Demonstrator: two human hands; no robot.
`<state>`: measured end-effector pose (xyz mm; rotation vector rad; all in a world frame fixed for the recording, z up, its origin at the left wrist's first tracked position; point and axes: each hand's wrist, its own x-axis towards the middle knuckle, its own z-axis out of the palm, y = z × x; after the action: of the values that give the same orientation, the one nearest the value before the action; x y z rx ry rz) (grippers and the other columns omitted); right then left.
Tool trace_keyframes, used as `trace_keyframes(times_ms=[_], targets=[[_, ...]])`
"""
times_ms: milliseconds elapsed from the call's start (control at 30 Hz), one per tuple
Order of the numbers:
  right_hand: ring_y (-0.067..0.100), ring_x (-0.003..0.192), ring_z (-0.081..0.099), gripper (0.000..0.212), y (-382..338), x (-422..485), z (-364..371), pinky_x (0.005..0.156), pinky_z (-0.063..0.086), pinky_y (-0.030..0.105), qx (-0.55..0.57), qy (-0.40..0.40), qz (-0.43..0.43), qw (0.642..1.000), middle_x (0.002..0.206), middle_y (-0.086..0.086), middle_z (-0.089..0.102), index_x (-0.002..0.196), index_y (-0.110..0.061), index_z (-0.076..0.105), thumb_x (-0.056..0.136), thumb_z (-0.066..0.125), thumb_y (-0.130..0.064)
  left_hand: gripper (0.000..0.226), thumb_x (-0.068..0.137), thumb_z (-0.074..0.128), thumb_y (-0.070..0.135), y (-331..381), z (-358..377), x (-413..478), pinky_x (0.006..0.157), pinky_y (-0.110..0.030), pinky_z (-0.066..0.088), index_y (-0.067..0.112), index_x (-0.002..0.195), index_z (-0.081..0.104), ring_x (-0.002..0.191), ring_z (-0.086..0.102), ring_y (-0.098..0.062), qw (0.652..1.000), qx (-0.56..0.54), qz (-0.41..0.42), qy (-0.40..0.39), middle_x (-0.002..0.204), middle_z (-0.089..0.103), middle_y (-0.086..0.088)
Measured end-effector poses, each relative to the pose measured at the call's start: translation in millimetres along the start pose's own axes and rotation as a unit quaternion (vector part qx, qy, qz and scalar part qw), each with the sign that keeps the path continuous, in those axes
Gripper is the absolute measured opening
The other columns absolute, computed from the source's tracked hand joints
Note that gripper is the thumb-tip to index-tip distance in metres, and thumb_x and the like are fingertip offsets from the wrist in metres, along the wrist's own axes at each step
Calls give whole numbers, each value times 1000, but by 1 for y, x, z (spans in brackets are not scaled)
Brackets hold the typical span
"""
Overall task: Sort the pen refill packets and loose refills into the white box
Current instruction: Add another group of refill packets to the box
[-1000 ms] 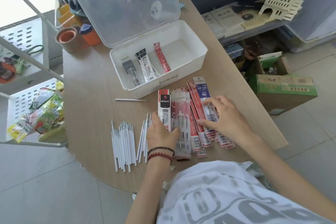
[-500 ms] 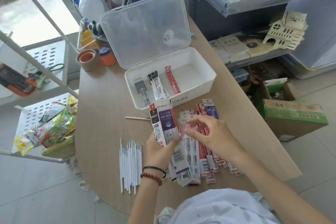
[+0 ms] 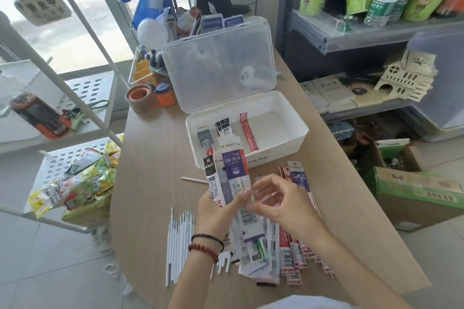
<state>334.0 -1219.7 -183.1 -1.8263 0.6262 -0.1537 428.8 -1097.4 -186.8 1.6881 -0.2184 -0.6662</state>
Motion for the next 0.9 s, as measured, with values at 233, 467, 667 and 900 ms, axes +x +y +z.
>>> trace_keyframes(times_ms=[233,467,667,900], targets=[[11,83,71,48,9,3,3,61,60,29,106,-19,64,992,95,0,72,105,-19,66,67,81,-45,32,71,76,28,-11,-8,-3,75,-32,57,20,100,67,83,72,-13,999,3,-27,-22,92,75,4],[14,85,73,29,12,6,7,64,58,24,125,-49,87,987,92,1,76,105,-17,66,79,77,-24,33,70,76,27,-16,-14,-8,73,-28,57,19,100,66,83,72,-13,999,-35,-36,-12,92,75,3],[19,82,72,27,6,10,14,64,57,22,124,-65,103,985,93,-5,77,108,-17,62,84,72,-26,26,74,75,21,-19,-24,-7,61,-16,55,19,98,66,81,72,-10,996,-77,-30,12,89,75,4],[12,91,70,24,-15,36,24,68,54,22,115,-45,65,990,100,0,74,103,-17,66,82,74,-24,23,75,75,20,-6,-58,10,49,-12,50,17,95,64,67,70,-3,995,-73,-21,58,86,73,4]])
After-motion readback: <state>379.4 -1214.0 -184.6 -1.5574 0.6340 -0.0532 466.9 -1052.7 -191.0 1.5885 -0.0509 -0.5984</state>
